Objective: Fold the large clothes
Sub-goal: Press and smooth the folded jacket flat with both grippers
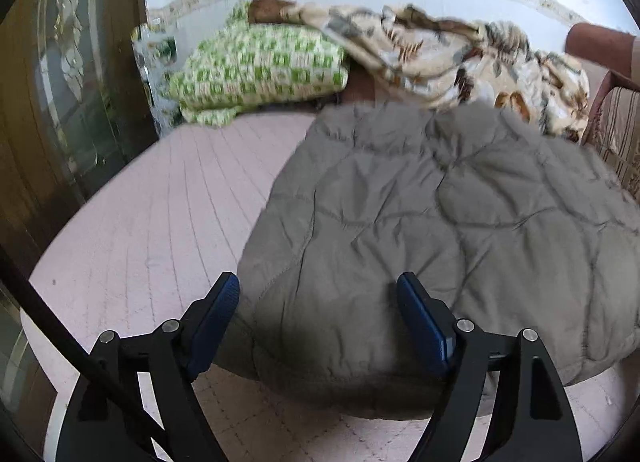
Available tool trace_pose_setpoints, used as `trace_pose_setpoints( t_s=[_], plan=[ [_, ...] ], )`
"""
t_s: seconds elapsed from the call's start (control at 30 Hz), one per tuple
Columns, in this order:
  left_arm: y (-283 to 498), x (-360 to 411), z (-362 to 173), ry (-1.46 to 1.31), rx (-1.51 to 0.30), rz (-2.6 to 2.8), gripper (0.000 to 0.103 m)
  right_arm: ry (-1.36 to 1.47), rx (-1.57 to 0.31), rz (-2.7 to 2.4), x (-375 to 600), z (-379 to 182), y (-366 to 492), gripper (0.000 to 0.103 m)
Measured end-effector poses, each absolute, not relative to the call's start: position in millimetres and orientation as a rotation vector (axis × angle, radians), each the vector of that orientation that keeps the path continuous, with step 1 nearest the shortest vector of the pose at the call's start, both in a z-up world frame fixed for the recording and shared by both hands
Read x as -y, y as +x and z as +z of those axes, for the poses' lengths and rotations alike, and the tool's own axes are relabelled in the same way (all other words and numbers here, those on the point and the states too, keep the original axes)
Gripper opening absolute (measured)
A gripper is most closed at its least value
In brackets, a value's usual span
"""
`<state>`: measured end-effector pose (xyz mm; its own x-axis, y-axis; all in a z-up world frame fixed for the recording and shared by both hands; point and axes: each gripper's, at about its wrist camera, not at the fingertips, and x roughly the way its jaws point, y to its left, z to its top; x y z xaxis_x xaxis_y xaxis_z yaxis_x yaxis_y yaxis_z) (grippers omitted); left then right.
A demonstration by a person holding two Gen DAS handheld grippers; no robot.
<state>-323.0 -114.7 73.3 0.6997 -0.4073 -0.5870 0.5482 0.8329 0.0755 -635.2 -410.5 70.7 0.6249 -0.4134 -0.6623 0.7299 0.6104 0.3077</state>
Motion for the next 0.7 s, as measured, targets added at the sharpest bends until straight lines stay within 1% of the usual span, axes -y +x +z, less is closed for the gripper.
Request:
trace_pose_setpoints(
  t_s=[0.13, 0.23, 0.5, 0.7],
  plan=[
    [-348, 123, 94, 0.247, -0.474, -0.58, 0.08, 0.52, -0.494, -0.695, 395, 92, -632, 0.041],
    [-368, 146, 100, 0.262, -0.443, -0.664, 0.08, 0.472, -0.495, -0.654, 382, 95, -615, 0.041],
    [-394, 205, 80, 0.38, -0.468, -0.737, 0.08, 0.426, -0.546, -0.557, 358, 87, -567, 0.041],
    [-382, 214, 59, 0.386, -0.548, -0.746, 0.081, 0.401, -0.635, -0.565, 360, 67, -544, 0.042]
  ],
)
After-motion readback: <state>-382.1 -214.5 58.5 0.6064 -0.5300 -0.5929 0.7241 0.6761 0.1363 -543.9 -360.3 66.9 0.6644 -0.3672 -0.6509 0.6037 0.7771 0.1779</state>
